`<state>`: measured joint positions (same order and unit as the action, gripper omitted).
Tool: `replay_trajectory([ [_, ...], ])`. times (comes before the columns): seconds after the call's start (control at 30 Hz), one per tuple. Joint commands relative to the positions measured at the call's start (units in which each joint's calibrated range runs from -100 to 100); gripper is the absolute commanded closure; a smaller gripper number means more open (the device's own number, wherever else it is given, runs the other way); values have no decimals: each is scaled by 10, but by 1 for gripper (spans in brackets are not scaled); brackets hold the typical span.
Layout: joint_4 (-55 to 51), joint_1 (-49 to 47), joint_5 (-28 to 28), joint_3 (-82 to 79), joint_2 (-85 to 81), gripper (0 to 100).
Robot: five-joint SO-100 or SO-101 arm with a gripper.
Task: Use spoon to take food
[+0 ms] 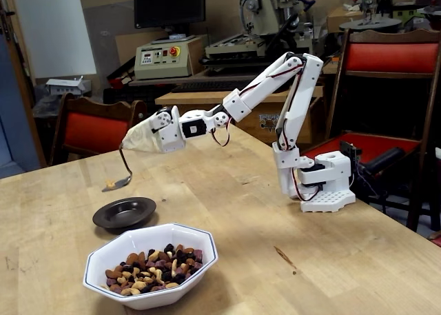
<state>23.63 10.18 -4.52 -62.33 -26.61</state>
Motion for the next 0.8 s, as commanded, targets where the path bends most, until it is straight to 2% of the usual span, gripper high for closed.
replay_trajectory([
  [0.0,-2,7,2,8,4,96],
  [0.5,-2,10,3,7,9,96],
  [0.77,-2,60,3,8,22,96],
])
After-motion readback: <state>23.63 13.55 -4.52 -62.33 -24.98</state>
